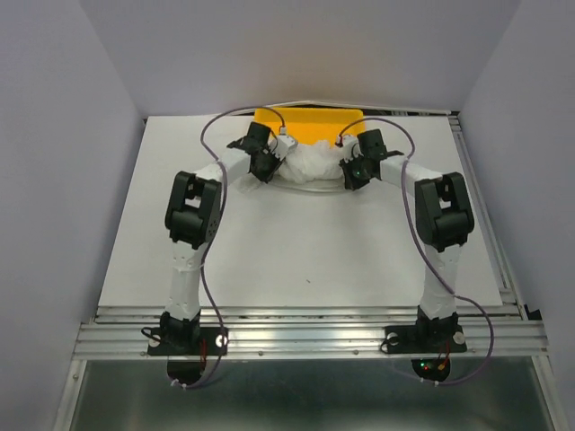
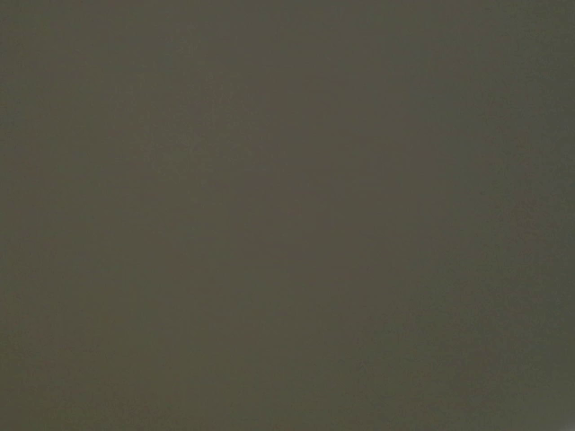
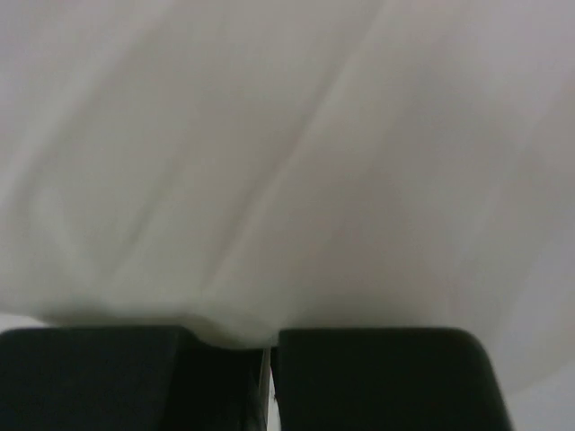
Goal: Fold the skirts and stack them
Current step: Flatten the skirt out
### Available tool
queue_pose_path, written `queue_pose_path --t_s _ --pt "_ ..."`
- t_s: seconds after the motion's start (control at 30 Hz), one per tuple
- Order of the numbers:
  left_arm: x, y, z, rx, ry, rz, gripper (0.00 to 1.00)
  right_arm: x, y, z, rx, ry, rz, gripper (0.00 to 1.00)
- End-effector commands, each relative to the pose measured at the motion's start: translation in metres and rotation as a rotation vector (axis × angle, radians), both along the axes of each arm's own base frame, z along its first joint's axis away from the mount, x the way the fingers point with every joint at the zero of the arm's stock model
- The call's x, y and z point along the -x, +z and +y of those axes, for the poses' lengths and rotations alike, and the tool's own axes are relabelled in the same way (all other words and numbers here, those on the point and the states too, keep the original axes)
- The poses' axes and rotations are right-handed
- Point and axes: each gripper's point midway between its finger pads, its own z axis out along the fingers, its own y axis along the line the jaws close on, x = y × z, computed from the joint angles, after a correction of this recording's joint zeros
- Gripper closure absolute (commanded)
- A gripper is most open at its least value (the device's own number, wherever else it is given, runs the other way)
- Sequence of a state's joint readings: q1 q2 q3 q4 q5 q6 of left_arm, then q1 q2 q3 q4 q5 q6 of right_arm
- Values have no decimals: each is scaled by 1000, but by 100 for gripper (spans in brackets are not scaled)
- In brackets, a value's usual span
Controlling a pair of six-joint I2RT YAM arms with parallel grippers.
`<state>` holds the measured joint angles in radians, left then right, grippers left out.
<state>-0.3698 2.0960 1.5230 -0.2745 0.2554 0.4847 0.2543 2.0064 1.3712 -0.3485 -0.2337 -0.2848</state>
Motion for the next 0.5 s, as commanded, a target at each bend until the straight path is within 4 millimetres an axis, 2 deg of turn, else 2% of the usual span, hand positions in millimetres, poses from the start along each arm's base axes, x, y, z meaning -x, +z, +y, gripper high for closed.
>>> queue_pose_path --t_s 0.0,0.03,0.07,0.1,0.13,0.17,0.2,0.23,0.3,0.33,0.37,0.4,0.47 --pt "-98 11 38 -93 218 -58 100 -83 -4 -36 142 -166 -72 99" --pt "-111 29 50 -64 259 -67 100 -99 20 -33 136 -151 -118 99" --pt "-107 46 49 -26 255 -39 100 -83 22 -35 148 -132 -67 99" --pt "-95 94 47 22 244 -88 100 -70 30 -30 118 -98 -53 99" --pt "-56 61 49 24 216 -5 100 -34 54 -33 96 -75 -65 99" --pt "-33 73 49 47 197 -33 100 -14 68 -33 68 -65 -82 99" --pt "-7 138 50 101 161 -183 100 6 80 -33 44 -51 -99 99" --pt "34 95 56 67 132 -126 100 37 94 -39 41 -39 -118 99" --pt "73 90 52 14 62 -141 100 68 83 -36 67 1 -71 99" --pt "97 58 58 -60 24 -71 100 83 61 -41 96 16 -19 99" --pt "106 33 61 -93 13 -5 100 88 48 -42 117 24 0 99" --pt "113 18 62 -106 8 42 100 91 33 -45 139 30 22 99" --pt "127 -22 66 -140 8 160 100 99 -6 -48 161 32 102 99"
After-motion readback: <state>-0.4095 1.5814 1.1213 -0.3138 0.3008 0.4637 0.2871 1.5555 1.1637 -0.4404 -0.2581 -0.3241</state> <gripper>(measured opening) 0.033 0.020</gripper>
